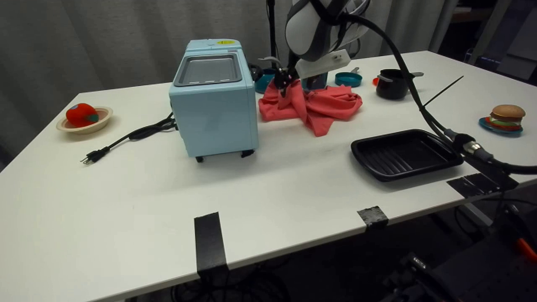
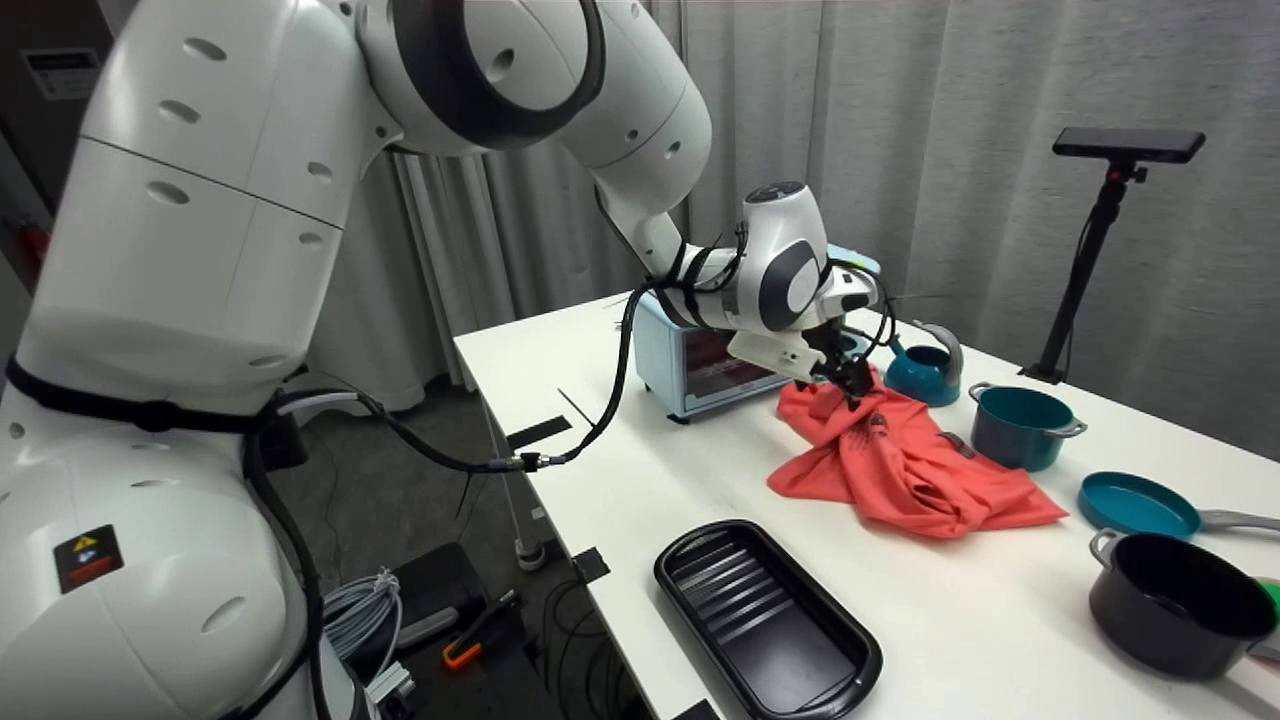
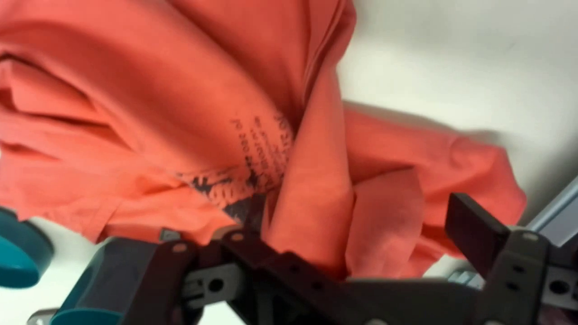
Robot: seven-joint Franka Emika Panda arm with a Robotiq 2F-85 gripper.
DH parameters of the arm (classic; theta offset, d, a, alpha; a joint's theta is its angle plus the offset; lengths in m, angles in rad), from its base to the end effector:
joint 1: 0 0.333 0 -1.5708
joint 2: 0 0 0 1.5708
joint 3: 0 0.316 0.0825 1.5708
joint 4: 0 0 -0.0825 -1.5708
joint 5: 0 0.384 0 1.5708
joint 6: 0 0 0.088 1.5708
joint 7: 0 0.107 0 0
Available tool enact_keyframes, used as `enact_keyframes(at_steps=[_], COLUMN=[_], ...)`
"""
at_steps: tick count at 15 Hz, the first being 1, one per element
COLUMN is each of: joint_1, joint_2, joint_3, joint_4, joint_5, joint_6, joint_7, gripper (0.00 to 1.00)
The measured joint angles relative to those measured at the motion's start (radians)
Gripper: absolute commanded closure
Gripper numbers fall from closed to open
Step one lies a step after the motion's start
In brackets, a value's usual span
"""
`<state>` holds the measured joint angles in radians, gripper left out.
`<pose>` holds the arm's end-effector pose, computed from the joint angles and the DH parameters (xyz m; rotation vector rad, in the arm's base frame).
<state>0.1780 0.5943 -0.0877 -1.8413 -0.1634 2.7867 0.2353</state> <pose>0.6723 0.0739 0.2403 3.0200 0.0332 0.5585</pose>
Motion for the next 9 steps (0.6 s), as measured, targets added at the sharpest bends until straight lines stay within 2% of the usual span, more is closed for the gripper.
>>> enact_keyframes(at_steps=[8,9], joint_1=[-0.043,-0.047], joint_2=[0.029,0.04], joint_3=[0.041,0.045], joint_4=[-0.046,-0.046], joint_5=[0.028,0.03], joint_6=[-0.143,-0.147], joint_7=[-0.049,-0.055], gripper=[0.0,0.1])
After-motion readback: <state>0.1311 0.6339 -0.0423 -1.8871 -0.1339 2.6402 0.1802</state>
